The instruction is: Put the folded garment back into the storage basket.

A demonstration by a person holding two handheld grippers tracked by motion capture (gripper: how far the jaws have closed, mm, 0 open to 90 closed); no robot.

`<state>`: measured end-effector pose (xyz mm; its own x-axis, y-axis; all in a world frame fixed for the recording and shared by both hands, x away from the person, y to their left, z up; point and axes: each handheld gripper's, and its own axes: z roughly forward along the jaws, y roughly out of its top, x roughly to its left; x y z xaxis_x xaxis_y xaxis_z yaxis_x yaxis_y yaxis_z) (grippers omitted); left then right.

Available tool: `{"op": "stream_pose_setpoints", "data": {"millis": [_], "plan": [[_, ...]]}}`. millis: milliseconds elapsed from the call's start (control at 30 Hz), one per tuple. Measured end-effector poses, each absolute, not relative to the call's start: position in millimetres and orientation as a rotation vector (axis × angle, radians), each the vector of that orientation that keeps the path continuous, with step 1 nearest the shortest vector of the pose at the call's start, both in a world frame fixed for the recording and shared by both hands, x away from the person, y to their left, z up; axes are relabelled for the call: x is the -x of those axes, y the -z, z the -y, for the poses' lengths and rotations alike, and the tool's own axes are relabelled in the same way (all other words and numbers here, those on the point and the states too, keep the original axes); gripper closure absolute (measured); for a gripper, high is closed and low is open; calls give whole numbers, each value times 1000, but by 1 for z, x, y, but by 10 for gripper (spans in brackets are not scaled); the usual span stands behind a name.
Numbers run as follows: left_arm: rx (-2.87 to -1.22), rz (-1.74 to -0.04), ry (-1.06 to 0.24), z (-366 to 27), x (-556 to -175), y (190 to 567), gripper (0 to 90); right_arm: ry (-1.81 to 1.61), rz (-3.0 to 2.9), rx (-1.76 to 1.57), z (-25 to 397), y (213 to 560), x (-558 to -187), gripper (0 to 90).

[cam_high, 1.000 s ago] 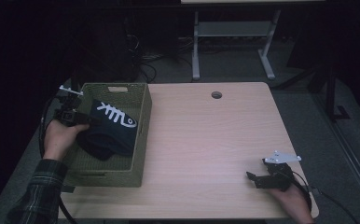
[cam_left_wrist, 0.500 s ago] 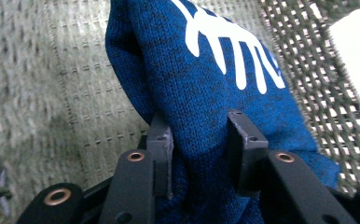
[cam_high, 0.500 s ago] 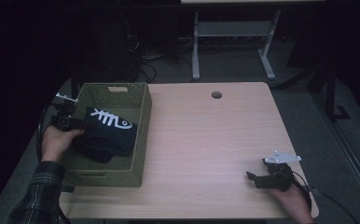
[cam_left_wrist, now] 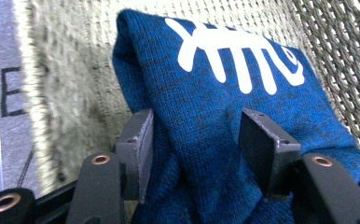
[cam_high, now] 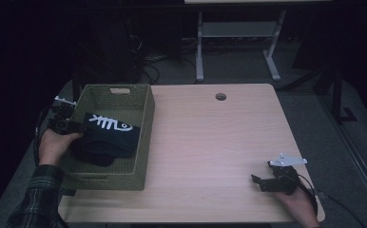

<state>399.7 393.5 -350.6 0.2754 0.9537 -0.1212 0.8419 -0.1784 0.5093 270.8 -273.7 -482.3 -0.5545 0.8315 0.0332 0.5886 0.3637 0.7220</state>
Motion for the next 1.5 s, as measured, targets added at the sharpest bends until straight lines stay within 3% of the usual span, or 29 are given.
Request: {"op": "stream_pose_setpoints", "data": {"millis": [300,733,1100,1500], "plan": [[-2052,-1588,-378,-392,-392,332,371,-1003,-2293,-1247,274,482,-271,135],[-2018,-1455,-420,-363,-377,312,175,-1002,-2293,-1246,274,482,-271,135],[-2035,-1284,-400,-310,-366,297,150,-1003,-2292,-1239,274,482,-271,135],[-2071,-1101,-320,-238,-357,311,150,-1002,-2293,-1248,274,482,-271,135]]}}
